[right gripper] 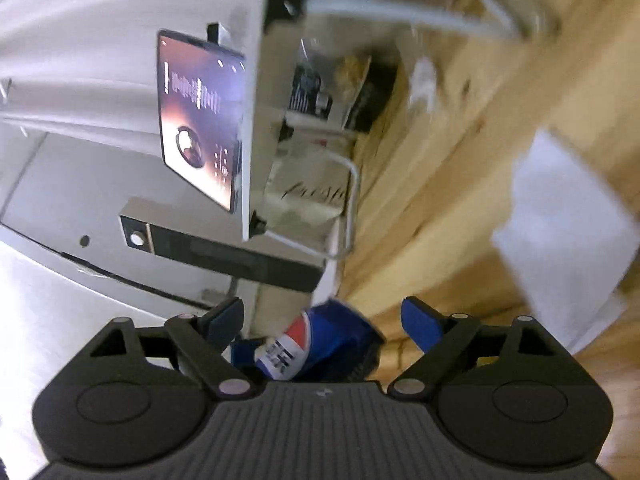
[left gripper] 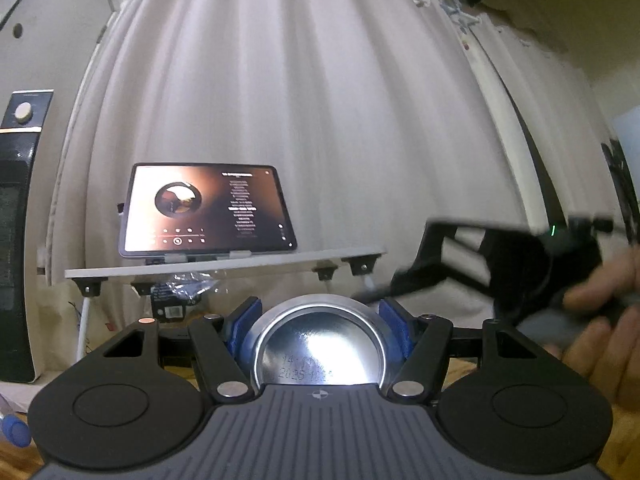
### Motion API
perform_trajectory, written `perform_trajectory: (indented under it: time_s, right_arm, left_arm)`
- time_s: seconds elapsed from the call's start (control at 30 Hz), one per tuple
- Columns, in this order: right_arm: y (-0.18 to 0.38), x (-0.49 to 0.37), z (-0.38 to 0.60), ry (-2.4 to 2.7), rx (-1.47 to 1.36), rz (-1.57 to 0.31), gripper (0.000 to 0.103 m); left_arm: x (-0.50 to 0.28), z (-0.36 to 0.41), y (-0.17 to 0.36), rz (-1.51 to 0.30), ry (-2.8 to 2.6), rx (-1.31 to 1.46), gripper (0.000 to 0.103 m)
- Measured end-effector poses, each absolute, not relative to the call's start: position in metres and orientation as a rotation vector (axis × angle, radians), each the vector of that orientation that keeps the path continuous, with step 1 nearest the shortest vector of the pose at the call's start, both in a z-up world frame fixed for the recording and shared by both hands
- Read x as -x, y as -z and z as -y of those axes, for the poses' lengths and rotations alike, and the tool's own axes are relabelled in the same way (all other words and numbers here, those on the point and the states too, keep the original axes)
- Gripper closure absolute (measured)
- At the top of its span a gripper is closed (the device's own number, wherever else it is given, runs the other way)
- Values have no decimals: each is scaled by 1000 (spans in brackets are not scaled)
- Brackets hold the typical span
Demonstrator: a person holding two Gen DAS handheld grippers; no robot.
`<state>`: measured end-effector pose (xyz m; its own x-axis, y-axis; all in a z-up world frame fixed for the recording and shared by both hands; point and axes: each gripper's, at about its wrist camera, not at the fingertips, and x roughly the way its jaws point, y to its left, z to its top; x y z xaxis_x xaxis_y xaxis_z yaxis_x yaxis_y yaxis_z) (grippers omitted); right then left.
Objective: Clean container
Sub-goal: 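Grip the can with the right gripper and rotate it within the left gripper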
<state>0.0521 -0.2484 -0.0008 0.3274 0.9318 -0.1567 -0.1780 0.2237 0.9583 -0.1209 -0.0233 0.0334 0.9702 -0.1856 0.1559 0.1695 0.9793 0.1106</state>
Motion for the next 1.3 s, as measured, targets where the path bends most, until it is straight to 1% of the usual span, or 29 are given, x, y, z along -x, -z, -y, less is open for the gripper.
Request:
perform_trajectory:
  time_s: [0.1,0.23,0.33,0.37,0.4,0.5,0.6,0.67,0.83,0.9,0.97,1.03,1.1,1.3]
  right_arm:
    - [22,-50,232,-978,-1145,-1005,9]
    - [30,-50,225,-1017,-1223,-986,9]
    - [22,-50,222,-1042,-1167,-955,13]
    - [17,-51,224,-1042,-1138,-929,18]
    - [13,-52,226,-1042,-1108,-902,27]
    - [-2,-54,233,-1048,-1011,-826,31]
    - [-24,-48,235,-1068,-862,-733,32]
    - [-40,-38,235,-1090,-752,-634,33]
    - [-47,-29,236,-1087,-685,-560,33]
    - [-44,-30,237,-1077,-688,-563,32]
    - [-44,-36,236,-1057,-698,-607,32]
    - [-48,-37,235,-1017,-674,-635,30]
    - [-55,-37,235,-954,-666,-657,16]
    - [-63,-45,226,-880,-701,-787,15]
  left_arm:
    - [120,21,-34,167,200,-85,36]
    - [117,21,-34,148,237,-77,36]
    - [117,23,-33,148,244,-85,36]
    - [117,22,-33,143,246,-83,36]
    - [115,22,-33,136,251,-79,36]
    - [113,23,-32,117,265,-76,36]
    - [114,25,-31,116,270,-85,36]
    - [114,27,-30,111,272,-93,34]
    - [111,31,-29,86,268,-107,34]
    - [108,32,-29,64,270,-113,36]
    - [105,35,-29,38,240,-133,36]
    - [99,37,-28,7,196,-145,36]
    - [96,43,-27,-6,168,-200,36]
    - [98,65,-20,17,127,-409,36]
